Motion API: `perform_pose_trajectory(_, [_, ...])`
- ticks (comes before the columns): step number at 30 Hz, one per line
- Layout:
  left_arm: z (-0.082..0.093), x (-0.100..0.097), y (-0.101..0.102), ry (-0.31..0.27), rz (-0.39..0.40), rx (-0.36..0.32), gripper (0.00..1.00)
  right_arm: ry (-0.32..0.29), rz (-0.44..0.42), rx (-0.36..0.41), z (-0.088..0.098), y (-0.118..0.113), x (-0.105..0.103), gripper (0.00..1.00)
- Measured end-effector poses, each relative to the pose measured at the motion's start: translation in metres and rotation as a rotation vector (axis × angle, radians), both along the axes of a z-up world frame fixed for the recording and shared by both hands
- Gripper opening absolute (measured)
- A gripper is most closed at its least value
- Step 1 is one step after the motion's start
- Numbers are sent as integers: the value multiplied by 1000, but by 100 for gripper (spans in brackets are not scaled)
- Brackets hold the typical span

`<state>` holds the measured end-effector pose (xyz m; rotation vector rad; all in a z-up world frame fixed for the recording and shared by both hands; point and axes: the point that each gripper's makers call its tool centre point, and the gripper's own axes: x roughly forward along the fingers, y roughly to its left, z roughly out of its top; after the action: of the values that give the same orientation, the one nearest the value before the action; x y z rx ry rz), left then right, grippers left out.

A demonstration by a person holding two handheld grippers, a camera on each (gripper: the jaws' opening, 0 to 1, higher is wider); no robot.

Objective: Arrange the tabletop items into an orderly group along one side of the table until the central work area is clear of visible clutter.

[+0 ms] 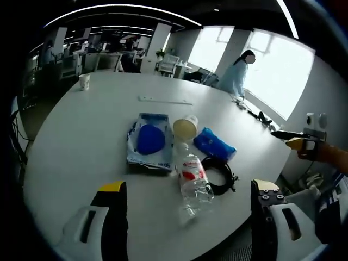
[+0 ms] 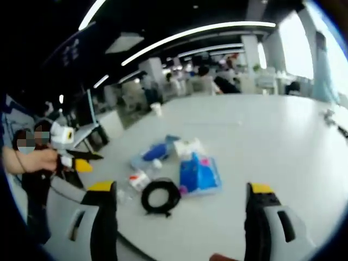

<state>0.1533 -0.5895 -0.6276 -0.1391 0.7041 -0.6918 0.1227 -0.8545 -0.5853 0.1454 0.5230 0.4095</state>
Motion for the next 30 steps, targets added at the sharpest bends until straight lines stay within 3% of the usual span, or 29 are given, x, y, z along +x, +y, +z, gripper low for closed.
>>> perform_pose_trajectory(30, [-26, -2, -29, 62, -69, 5, 93, 15, 51, 20, -3, 23, 11, 94])
